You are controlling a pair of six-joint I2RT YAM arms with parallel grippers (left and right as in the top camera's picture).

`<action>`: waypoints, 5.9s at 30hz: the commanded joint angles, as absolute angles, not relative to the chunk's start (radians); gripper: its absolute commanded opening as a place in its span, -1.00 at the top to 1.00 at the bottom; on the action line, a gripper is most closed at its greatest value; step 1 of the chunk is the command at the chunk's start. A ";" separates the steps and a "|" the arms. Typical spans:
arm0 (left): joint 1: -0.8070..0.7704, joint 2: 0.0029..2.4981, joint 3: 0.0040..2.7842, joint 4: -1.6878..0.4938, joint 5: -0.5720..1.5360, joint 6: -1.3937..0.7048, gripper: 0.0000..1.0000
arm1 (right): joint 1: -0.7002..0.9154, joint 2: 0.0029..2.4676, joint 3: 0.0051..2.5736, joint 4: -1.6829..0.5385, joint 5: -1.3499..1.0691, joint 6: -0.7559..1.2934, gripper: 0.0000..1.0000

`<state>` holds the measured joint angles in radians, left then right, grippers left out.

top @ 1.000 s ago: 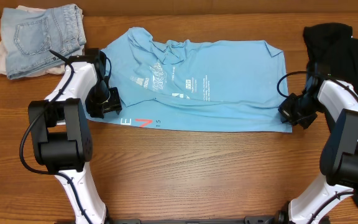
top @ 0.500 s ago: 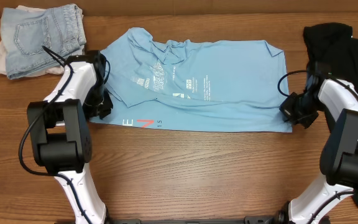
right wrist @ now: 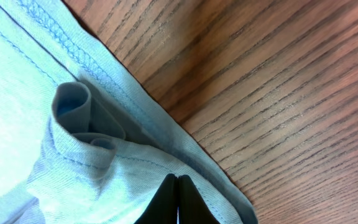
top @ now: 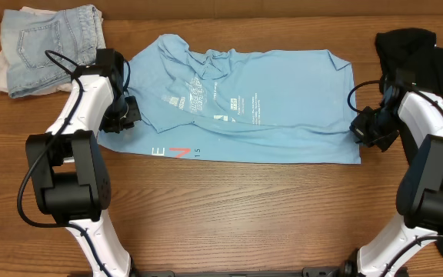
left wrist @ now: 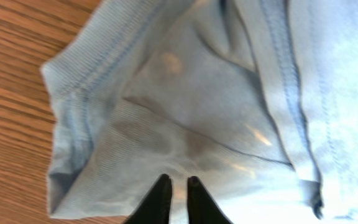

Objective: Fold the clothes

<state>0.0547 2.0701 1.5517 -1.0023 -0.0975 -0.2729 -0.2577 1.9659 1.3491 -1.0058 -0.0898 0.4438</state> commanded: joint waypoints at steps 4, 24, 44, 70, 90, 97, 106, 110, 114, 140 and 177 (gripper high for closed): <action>0.085 2.103 1.559 -1.024 -0.052 -0.253 0.83 | -0.264 1.979 1.370 -1.002 -0.107 0.438 0.92; 0.170 2.138 1.476 -1.057 -0.110 -0.390 0.89 | -0.263 1.979 1.370 -1.024 -0.106 0.422 0.92; 0.211 1.887 1.390 -1.241 -0.279 -0.654 0.91 | -0.265 1.938 1.370 -1.058 -0.048 0.434 0.92; -0.079 2.004 1.390 -0.794 0.296 -0.455 -0.97 | -0.211 1.864 1.410 -1.087 -0.188 0.365 -0.81; -0.057 2.018 1.390 -0.727 0.254 -0.448 0.19 | -0.203 1.864 1.410 -1.084 -0.181 0.358 -0.86; -0.057 2.018 1.390 -0.709 0.252 -0.449 0.92 | -0.203 1.864 1.409 -1.084 -0.181 0.358 -0.86; -0.059 2.018 1.390 -0.589 0.253 -0.449 0.91 | -0.203 1.864 1.409 -1.087 -0.181 0.358 -0.86; -0.060 2.018 1.390 -0.528 0.255 -0.449 0.92 | -0.203 1.864 1.409 -1.089 -0.181 0.358 -0.86; -0.060 2.018 1.390 -0.468 0.255 -0.449 0.92 | -0.203 1.864 1.409 -1.089 -0.181 0.358 -0.86; -0.059 2.019 1.410 -0.191 0.470 -0.424 -1.00 | -0.203 1.864 1.409 -1.090 -0.181 0.358 -0.87; -0.283 2.323 1.861 -0.396 -0.065 -0.104 -1.00 | 0.001 1.864 1.409 -0.949 -0.330 0.359 -1.00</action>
<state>-0.2863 2.3013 1.8465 -0.4145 -0.0097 -0.1280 -0.0040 1.8935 1.3895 -0.9478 -0.3351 0.3649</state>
